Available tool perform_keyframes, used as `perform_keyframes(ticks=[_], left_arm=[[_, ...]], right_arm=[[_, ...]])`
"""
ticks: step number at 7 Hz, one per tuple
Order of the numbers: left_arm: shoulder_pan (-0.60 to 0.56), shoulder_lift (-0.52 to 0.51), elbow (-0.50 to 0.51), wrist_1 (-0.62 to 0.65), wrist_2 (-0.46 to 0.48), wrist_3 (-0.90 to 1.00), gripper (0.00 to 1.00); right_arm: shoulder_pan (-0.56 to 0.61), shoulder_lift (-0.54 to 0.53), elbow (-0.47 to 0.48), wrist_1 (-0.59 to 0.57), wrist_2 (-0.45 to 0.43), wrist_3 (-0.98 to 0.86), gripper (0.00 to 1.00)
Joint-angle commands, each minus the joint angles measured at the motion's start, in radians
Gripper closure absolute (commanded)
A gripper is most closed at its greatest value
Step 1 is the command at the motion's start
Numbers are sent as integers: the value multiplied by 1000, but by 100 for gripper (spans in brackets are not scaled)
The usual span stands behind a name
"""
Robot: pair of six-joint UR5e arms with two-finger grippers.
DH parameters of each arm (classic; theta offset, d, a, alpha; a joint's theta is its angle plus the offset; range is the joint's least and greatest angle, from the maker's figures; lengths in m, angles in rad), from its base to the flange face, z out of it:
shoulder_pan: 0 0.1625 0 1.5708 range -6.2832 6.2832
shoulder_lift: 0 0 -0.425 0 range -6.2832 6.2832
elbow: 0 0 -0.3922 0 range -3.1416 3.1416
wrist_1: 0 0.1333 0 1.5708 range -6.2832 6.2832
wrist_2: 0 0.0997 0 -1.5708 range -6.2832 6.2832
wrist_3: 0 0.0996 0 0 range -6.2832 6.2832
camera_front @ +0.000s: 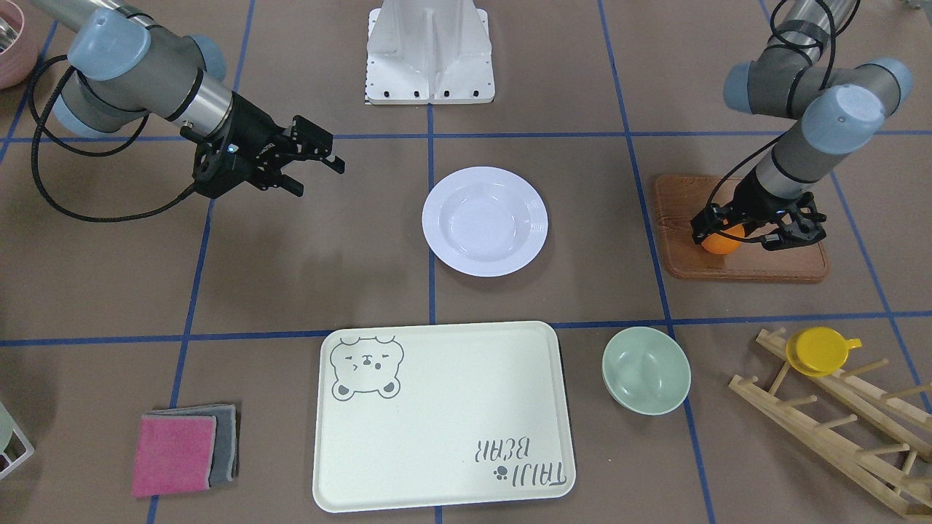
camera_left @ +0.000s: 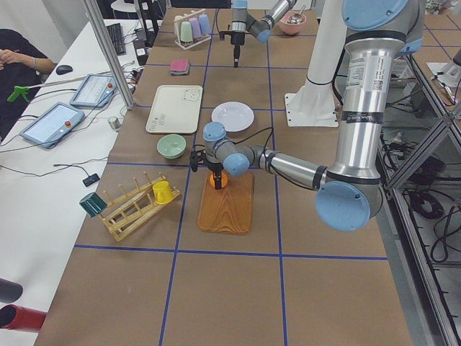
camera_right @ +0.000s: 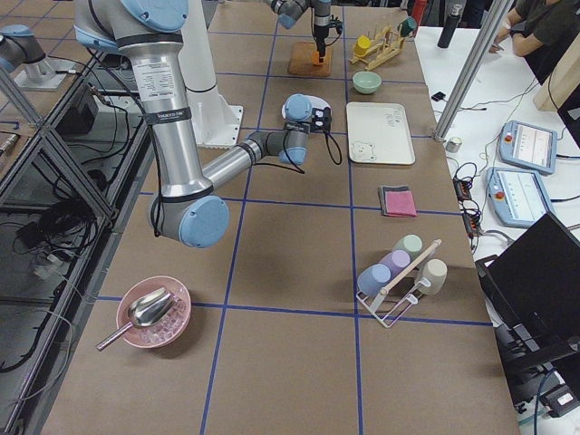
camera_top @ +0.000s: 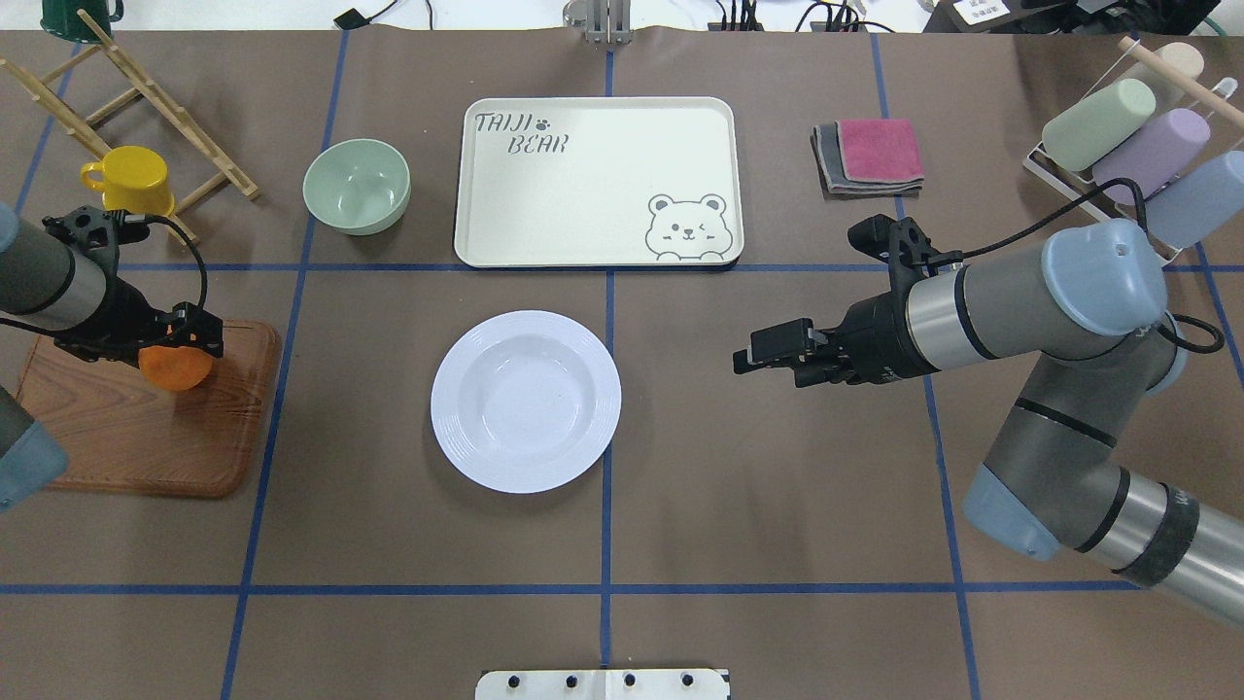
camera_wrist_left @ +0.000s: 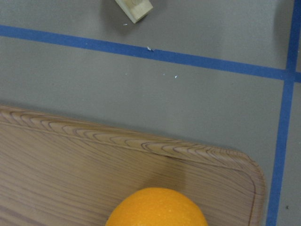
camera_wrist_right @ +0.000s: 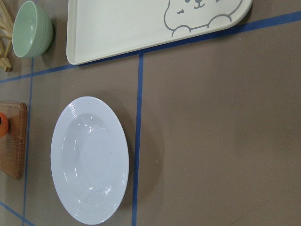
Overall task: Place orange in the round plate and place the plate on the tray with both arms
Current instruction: 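Lower the left gripper onto the orange while the right gripper moves toward the plate, then carry the orange onto the white plate with the left gripper while the right approaches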
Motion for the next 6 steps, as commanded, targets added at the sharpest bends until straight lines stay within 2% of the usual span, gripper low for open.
perform_keyframes(ticks=[1, 2, 3, 4, 5, 6], left_arm=[[6, -6, 3, -7, -2, -7, 20], [6, -17, -2, -1, -8, -8, 31], [4, -33, -12, 3, -23, -11, 31], [4, -93, -23, 69, -28, -14, 30], [4, -185, -69, 214, -26, -60, 30], [18, -266, -104, 314, -28, -109, 30]], right_arm=[[-3, 0, -1, 1, 0, 0, 2], [-4, 2, -1, 1, 0, -2, 4], [-18, 9, -2, 2, -3, -5, 9], [-67, 21, -2, 10, -76, 15, 13], [-151, 35, -11, 83, -200, 79, 14], [-171, 66, -40, 94, -224, 93, 17]])
